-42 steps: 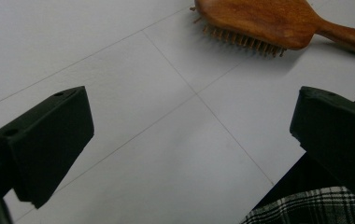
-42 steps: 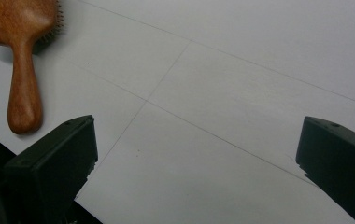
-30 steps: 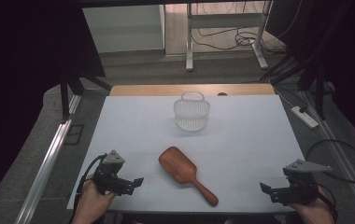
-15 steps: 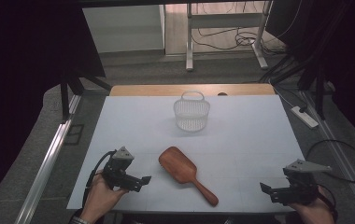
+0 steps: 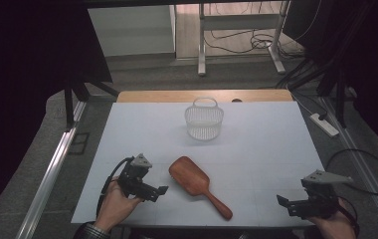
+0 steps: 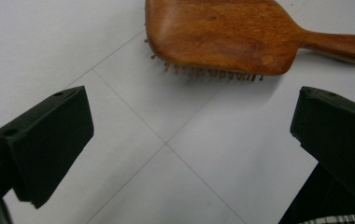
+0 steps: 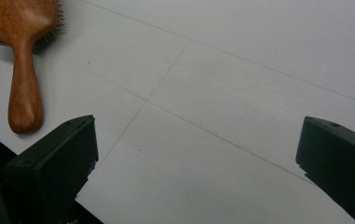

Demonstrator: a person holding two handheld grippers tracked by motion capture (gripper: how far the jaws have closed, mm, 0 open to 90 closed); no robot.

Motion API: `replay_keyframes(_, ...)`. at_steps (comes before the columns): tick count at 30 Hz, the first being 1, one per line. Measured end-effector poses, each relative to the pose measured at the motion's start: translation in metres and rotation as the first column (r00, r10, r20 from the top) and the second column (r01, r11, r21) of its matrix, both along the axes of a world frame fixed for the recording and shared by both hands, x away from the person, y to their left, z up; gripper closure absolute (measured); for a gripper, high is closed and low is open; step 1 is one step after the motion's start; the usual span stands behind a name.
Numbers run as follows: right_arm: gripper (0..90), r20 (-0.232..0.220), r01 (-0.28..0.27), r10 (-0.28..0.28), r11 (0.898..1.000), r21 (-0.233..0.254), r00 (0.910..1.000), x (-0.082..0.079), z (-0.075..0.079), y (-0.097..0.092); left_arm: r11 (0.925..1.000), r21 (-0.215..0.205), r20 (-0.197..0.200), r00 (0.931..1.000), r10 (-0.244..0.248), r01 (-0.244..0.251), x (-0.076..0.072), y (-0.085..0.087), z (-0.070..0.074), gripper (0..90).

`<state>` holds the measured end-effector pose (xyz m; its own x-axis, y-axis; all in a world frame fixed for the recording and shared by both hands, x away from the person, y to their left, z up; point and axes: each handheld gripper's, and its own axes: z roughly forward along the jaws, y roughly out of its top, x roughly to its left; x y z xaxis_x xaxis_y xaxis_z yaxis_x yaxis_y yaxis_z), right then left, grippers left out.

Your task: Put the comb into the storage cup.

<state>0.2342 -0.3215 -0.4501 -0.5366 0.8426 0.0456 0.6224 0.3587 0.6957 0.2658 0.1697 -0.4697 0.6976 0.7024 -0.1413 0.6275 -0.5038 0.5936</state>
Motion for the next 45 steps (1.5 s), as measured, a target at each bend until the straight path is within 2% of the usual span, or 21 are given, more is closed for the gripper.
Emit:
replay_keyframes(9, 0.0, -0.002, -0.003, 0.003, 1.0, 0.0, 1.0, 0.0, 0.0, 0.0, 0.9996, 0.014, -0.001, 0.9997, -0.025, 0.025, 0.009, -0.012, 0.0, 0.0)
replay_keyframes(14, 0.0, -0.003, -0.003, 0.003, 1.0, -0.001, 1.0, 0.0, 0.0, 0.0, 0.9994, 0.007, -0.009, 0.9994, -0.034, 0.034, 0.015, -0.02, 0.001, 0.0)
replay_keyframes(20, 0.0, -0.004, -0.003, 0.003, 1.0, -0.002, 1.0, 0.0, 0.0, 0.0, 0.9984, 0.027, -0.002, 0.9987, -0.05, 0.05, 0.021, -0.029, 0.001, 2.1)
replay_keyframes(24, 0.0, -0.004, -0.003, 0.003, 1.0, -0.002, 1.0, 0.0, 0.0, 0.0, 0.9983, 0.033, 0.001, 0.9988, -0.049, 0.048, 0.024, -0.032, 0.001, 13.0)
replay_keyframes(30, 0.0, -0.008, -0.004, 0.004, 1.0, -0.005, 1.0, 0.001, -0.001, 0.001, 0.998, 0.039, 0.01, 0.9987, -0.05, 0.05, 0.027, -0.033, 0.004, 41.3)
replay_keyframes(31, 0.0, -0.009, -0.005, 0.005, 1.0, -0.006, 0.9999, 0.001, -0.001, 0.001, 0.9975, 0.057, 0.015, 0.9989, -0.043, 0.042, 0.028, -0.035, 0.004, 47.3)
replay_keyframes(32, 0.0, -0.009, -0.005, 0.005, 1.0, -0.006, 0.9999, 0.001, -0.001, 0.001, 0.9975, 0.057, 0.015, 0.9989, -0.043, 0.042, 0.028, -0.035, 0.004, 52.5)
replay_keyframes(33, 0.0, -0.01, -0.005, 0.005, 1.0, -0.007, 0.9999, 0.001, -0.001, 0.001, 0.9974, 0.059, 0.017, 0.9989, -0.043, 0.042, 0.029, -0.035, 0.004, 52.5)
replay_keyframes(34, 0.0, -0.011, -0.004, 0.004, 1.0, -0.008, 0.9999, 0.001, -0.001, 0.001, 0.9974, 0.06, 0.021, 0.9989, -0.041, 0.04, 0.029, -0.036, 0.003, 58.8)
replay_keyframes(35, 0.0, -0.015, 0.002, -0.002, 1.0, -0.012, 0.9999, 0.001, -0.001, 0.001, 0.9972, 0.056, 0.011, 0.9986, -0.051, 0.05, 0.029, -0.036, 0.003, 71.7)
replay_keyframes(38, 0.0, -0.016, 0.002, -0.002, 1.0, -0.012, 0.9999, 0.002, -0.001, 0.001, 0.9971, 0.051, -0.002, 0.9984, -0.056, 0.056, 0.03, -0.036, 0.003, 85.1)
replay_keyframes(40, 0.0, -0.017, 0.003, -0.003, 1.0, -0.012, 0.9999, 0.002, -0.001, 0.001, 0.9976, 0.036, -0.009, 0.9982, -0.059, 0.06, 0.03, -0.035, 0.003, 88.6)
replay_keyframes(45, 0.0, -0.017, 0.002, -0.002, 1.0, -0.012, 0.9999, 0.002, -0.001, 0.001, 0.9966, 0.049, -0.016, 0.9977, -0.066, 0.066, 0.03, -0.033, 0.0, 88.6)
